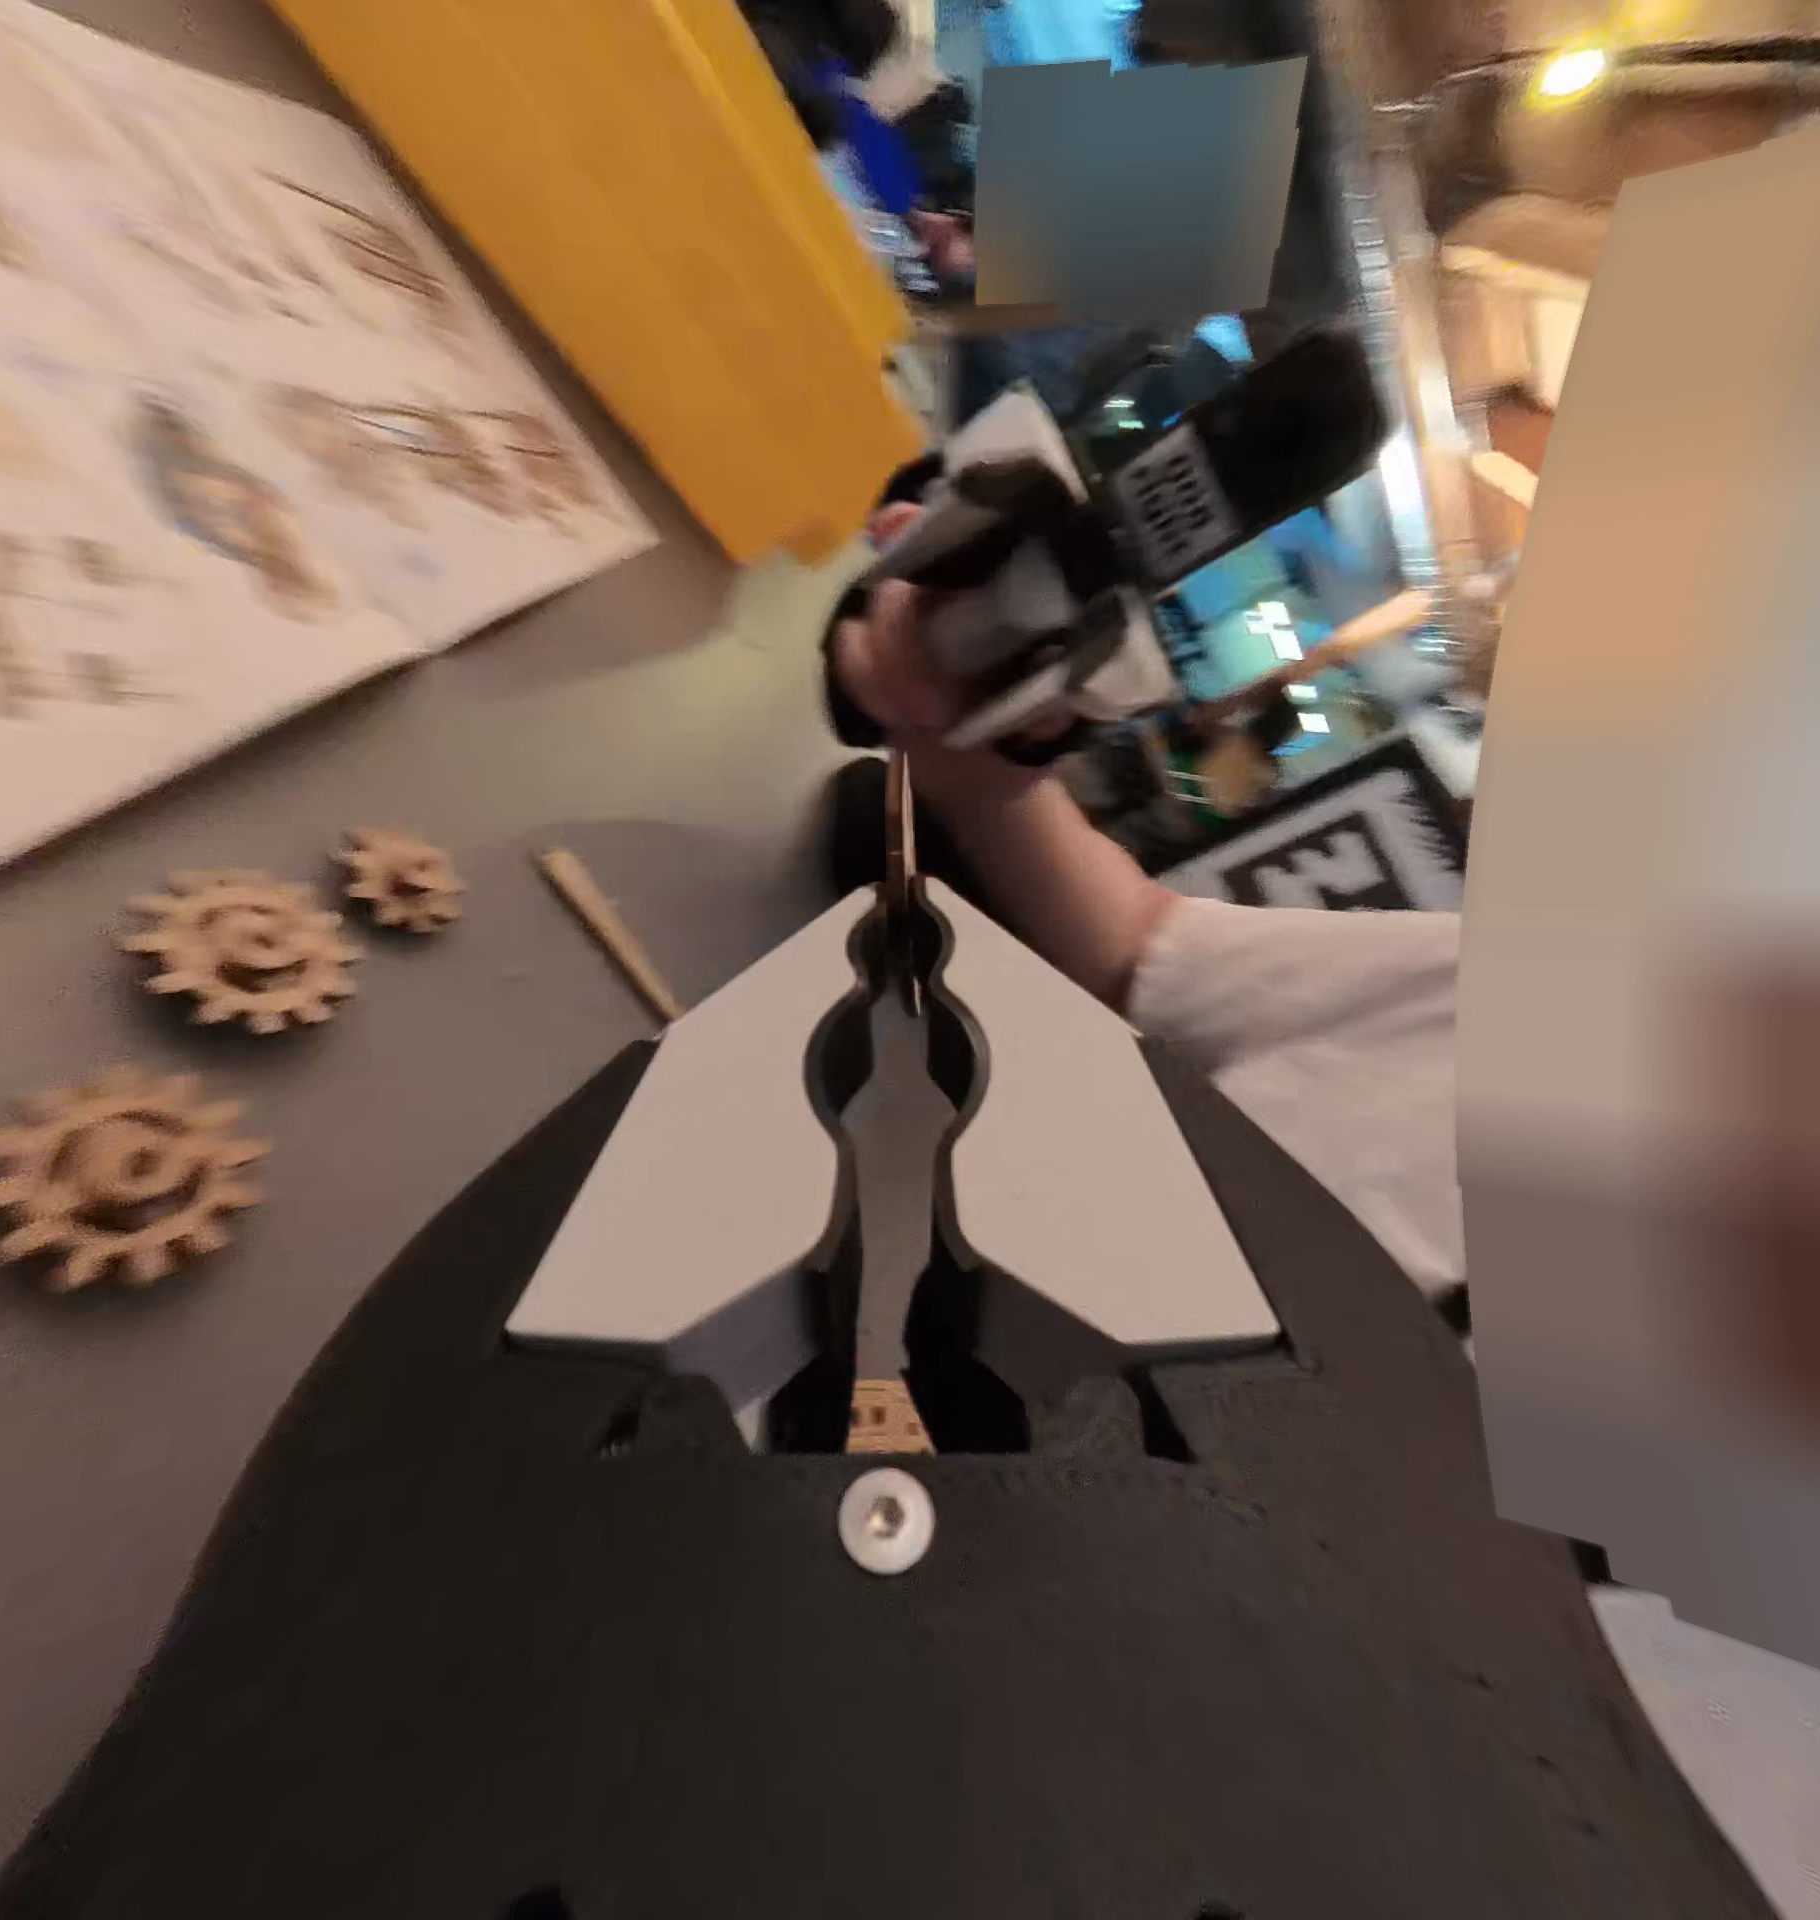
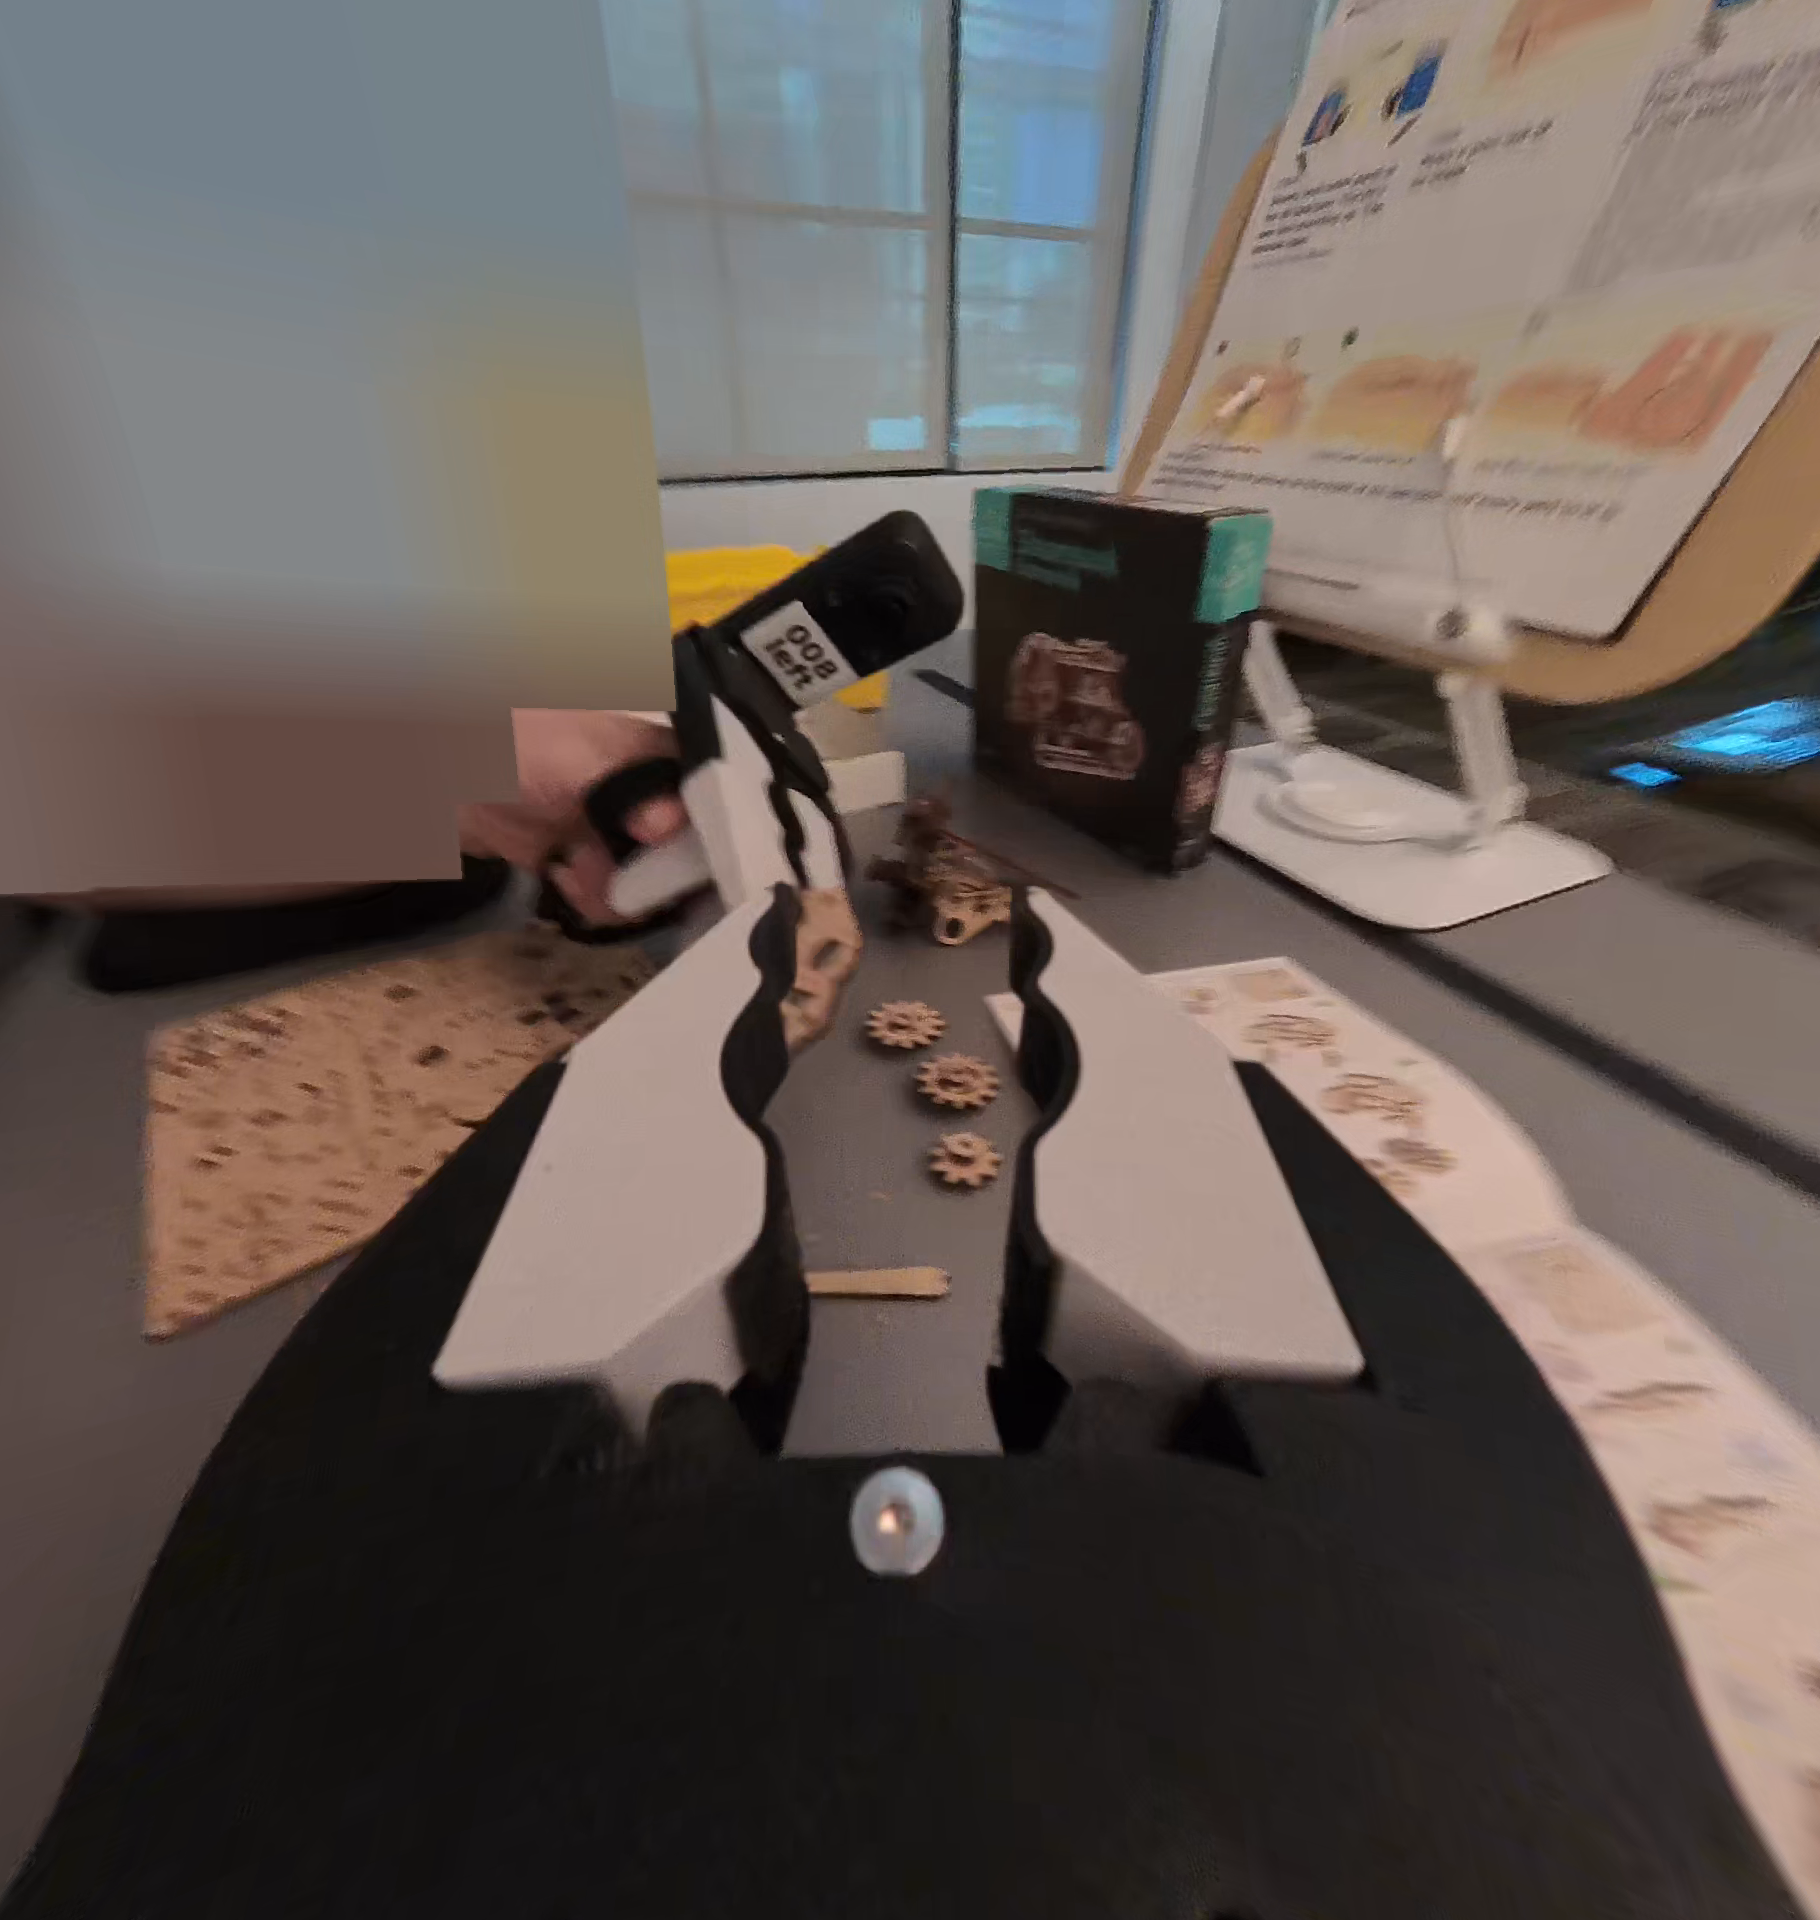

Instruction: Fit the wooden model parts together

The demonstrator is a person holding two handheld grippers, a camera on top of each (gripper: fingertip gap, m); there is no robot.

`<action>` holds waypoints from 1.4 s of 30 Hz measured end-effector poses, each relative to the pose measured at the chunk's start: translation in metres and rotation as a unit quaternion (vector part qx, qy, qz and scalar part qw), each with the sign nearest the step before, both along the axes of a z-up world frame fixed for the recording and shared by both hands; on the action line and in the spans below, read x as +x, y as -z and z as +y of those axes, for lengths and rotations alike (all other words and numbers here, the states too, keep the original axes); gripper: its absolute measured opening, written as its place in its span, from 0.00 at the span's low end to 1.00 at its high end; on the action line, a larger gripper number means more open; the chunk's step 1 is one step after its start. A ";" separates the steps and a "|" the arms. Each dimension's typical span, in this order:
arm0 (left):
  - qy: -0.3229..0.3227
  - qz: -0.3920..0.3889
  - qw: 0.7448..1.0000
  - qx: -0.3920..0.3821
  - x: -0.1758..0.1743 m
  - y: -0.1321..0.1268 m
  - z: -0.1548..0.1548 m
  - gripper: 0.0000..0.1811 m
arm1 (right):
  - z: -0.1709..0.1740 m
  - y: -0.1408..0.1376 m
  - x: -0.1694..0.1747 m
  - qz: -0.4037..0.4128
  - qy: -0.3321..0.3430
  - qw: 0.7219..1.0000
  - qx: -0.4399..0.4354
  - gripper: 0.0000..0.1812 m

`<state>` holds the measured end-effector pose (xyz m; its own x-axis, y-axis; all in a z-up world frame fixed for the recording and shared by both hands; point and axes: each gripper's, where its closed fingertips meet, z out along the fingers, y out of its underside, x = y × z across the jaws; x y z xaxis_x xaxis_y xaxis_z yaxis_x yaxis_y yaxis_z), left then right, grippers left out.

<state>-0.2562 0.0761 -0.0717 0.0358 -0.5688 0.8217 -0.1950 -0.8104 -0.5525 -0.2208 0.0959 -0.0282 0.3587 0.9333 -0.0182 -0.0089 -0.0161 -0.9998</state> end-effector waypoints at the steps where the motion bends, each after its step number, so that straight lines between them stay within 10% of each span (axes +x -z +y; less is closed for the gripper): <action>1: -0.020 0.018 1.000 0.016 -0.001 0.005 0.006 0.00 | -0.001 -0.001 -0.001 0.015 -0.011 1.000 -0.023 0.23; 12: -0.072 -0.004 0.996 -0.043 -0.003 0.006 0.017 0.00 | -0.007 0.054 -0.029 -0.211 0.037 0.975 0.065 0.16; 42: -0.083 0.024 0.996 0.000 0.004 0.011 0.014 0.00 | 0.005 0.056 -0.020 -0.228 0.085 0.969 0.046 0.03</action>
